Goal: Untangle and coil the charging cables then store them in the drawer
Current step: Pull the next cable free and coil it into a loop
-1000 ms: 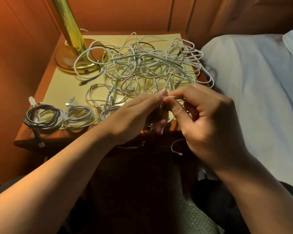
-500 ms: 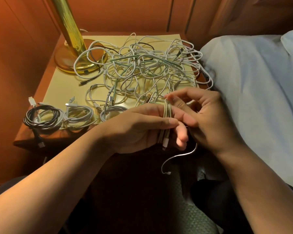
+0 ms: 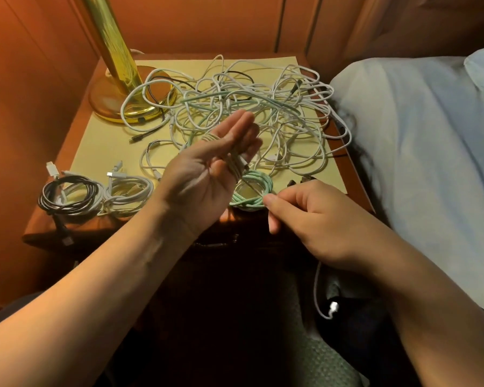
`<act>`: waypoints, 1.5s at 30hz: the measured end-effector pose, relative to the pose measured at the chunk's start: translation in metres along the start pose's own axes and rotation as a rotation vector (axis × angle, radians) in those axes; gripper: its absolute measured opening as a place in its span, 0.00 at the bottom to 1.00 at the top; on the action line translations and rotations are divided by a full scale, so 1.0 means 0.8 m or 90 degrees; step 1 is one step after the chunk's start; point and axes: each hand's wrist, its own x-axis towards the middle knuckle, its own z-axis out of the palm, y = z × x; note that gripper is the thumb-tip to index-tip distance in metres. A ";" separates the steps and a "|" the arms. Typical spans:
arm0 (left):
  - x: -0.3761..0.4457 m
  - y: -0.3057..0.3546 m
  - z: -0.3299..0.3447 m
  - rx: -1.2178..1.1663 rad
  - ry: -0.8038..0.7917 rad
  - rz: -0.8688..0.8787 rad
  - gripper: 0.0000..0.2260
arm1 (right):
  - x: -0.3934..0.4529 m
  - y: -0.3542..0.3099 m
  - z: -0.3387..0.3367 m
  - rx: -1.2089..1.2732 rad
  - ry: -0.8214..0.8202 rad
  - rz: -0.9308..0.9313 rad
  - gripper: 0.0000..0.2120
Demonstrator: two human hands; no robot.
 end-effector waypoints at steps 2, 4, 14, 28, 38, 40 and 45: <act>0.005 0.004 -0.006 0.107 0.018 0.047 0.14 | -0.005 -0.001 0.000 0.000 -0.004 -0.026 0.21; 0.006 0.004 -0.011 0.235 -0.026 0.084 0.14 | -0.009 -0.003 0.001 0.002 0.024 -0.077 0.20; -0.011 -0.001 -0.019 0.732 -0.242 -0.031 0.14 | -0.011 -0.004 -0.012 0.094 0.351 -0.296 0.10; -0.023 -0.012 0.008 0.301 -0.347 -0.327 0.17 | 0.009 0.018 -0.043 0.591 0.264 0.042 0.16; -0.018 0.020 0.003 -0.255 -0.211 -0.257 0.22 | 0.008 0.005 -0.018 0.364 0.031 0.068 0.22; -0.020 0.025 0.004 -0.272 -0.192 -0.256 0.23 | 0.009 0.003 -0.020 0.378 0.028 0.051 0.23; -0.028 0.027 0.013 -0.294 -0.091 -0.167 0.14 | 0.010 0.001 -0.015 0.301 -0.078 0.030 0.26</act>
